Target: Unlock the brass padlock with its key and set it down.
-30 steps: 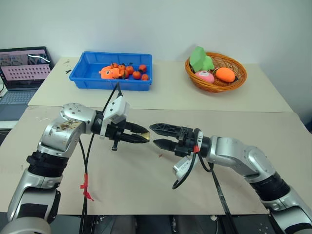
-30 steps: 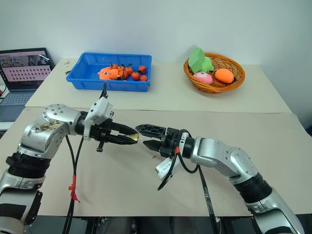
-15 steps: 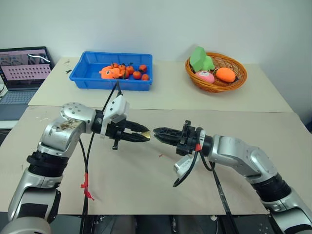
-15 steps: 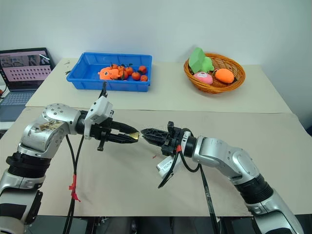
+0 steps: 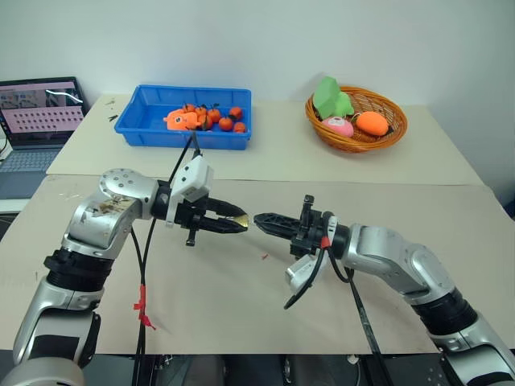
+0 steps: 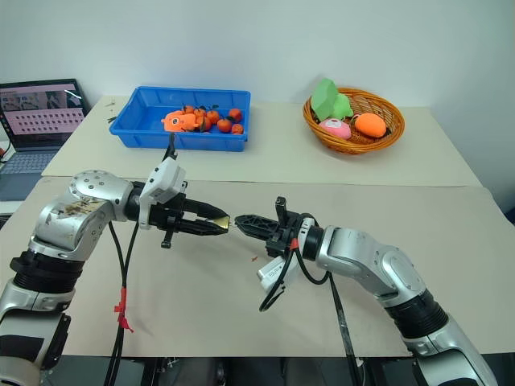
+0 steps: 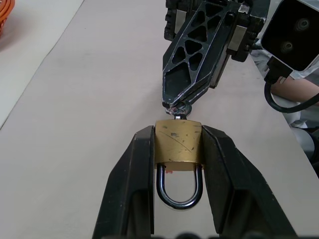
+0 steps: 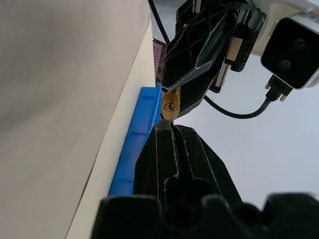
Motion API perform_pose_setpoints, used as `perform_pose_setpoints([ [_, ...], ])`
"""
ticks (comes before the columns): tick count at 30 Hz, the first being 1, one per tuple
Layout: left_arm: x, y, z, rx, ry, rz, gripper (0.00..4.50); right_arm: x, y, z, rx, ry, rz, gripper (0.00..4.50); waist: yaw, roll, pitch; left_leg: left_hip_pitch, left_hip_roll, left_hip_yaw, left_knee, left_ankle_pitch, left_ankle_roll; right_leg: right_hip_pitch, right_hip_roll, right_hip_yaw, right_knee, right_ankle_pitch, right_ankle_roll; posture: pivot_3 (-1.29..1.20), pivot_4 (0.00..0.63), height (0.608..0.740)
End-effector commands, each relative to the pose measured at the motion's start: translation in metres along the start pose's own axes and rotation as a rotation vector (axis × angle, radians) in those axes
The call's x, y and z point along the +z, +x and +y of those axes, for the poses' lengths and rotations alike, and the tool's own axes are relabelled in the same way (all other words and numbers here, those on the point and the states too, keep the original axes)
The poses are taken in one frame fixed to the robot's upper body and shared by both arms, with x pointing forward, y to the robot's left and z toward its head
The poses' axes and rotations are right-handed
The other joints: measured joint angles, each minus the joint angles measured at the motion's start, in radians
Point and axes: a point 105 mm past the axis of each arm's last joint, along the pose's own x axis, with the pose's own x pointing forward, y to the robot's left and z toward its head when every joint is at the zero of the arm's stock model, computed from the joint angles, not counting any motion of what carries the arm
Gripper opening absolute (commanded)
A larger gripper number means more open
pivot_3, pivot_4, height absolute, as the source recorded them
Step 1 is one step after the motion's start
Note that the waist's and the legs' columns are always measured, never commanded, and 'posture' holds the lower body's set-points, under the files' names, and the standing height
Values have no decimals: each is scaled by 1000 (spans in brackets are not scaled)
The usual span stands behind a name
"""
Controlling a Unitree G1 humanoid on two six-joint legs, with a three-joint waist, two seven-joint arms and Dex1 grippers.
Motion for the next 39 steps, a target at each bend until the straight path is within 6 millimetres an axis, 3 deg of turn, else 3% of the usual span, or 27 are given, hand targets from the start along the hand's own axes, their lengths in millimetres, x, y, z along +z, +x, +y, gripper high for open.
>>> perform_pose_setpoints([
  [1,11,-1,2,23,51,-15,836,7,1,-21,-74,45,-34,20,0,0,0,0,0,0,0,0,0,0,0,0,0,0,0,0,150,740],
  [15,11,-1,3,39,45,-24,836,7,14,-32,-9,443,-70,20,1,0,0,1,0,0,0,0,0,1,0,0,1,0,0,0,150,740],
  [18,11,-1,4,42,43,-25,836,8,18,-34,4,593,-82,20,2,0,0,1,0,0,0,0,0,1,0,0,1,0,0,0,150,740],
  [26,11,-1,4,50,41,-26,836,10,19,-35,32,697,-81,20,3,0,0,2,0,0,1,0,0,0,0,0,6,-2,-2,0,150,740],
  [30,11,-2,4,51,39,-26,836,3,18,-37,1,619,-30,20,3,0,0,3,0,0,1,0,0,0,0,0,7,-2,-2,0,150,740],
  [33,11,-2,4,52,38,-26,836,2,18,-35,-3,601,-21,786,2,0,0,3,0,0,1,0,0,0,0,0,7,-2,-2,0,150,740],
  [38,11,-2,4,53,36,-27,836,4,18,-33,-9,528,-10,2467,2,0,0,3,0,0,1,0,0,0,0,0,8,-3,-3,0,150,740],
  [39,12,-2,4,54,35,-27,836,4,18,-33,-16,511,-7,2467,2,0,0,3,0,0,1,0,0,0,0,0,7,-3,-3,0,150,740],
])
